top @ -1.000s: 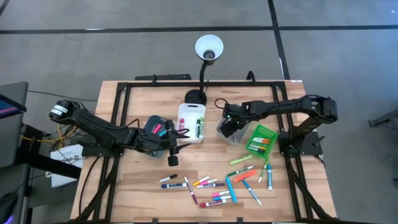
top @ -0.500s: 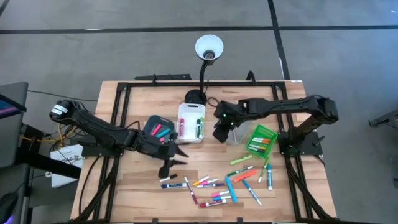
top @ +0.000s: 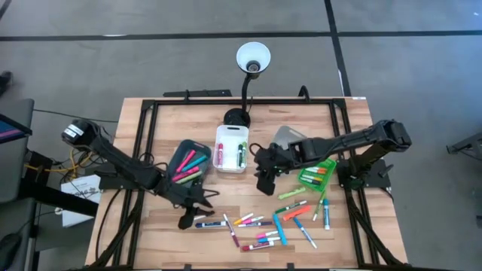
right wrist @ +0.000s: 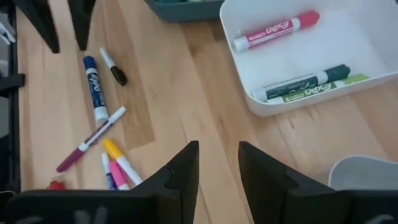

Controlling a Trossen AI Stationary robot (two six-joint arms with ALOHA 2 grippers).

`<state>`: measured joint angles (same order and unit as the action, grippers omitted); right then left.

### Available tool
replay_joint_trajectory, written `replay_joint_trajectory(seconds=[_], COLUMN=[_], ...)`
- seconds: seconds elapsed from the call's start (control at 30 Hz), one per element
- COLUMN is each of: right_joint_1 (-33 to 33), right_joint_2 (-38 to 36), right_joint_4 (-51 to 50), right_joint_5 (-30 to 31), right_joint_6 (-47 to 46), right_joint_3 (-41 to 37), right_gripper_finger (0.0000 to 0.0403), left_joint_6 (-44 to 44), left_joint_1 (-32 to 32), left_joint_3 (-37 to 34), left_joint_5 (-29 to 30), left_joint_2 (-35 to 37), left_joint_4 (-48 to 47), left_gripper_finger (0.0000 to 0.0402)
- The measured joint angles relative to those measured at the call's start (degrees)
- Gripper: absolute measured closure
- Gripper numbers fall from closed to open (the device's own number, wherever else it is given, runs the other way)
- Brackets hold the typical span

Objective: Pick & Place Markers
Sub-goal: Put the blue dry erase marker into the white bin

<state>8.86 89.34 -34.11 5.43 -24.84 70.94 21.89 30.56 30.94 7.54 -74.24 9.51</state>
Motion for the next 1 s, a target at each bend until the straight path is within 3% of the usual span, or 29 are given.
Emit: replay_joint_trajectory(seconds=[0.3, 0.53, 0.67, 1.0], right_joint_1=[1.27, 1.27, 1.27, 1.27], right_joint_2=[0.0, 0.0, 0.0, 0.0], right_joint_4=[0.79, 3.23, 3.85, 3.79], right_joint_5=[4.9, 5.5, 5.49, 7.0], right_joint_6=[0.22, 4.33, 4.37, 6.43], right_joint_3=[0.0, -0.01, 0.0, -0.02], right_gripper_finger=[0.03, 0.03, 0.03, 0.03], left_joint_6=[7.39, 7.75, 10.49, 11.86], left_joint_1=[3.9, 3.46, 3.71, 5.04], left_joint_3=[2.11, 9.24, 9.77, 9.79], left_joint_5=[1.69, -0.41, -3.21, -3.75], left_joint_2=[-7.21, -13.83, -16.4, -19.98], left_joint_4=[0.17, -11.95, -12.32, -12.14], left_gripper_finger=[0.0276, 0.0276, 0.0276, 0.0276])
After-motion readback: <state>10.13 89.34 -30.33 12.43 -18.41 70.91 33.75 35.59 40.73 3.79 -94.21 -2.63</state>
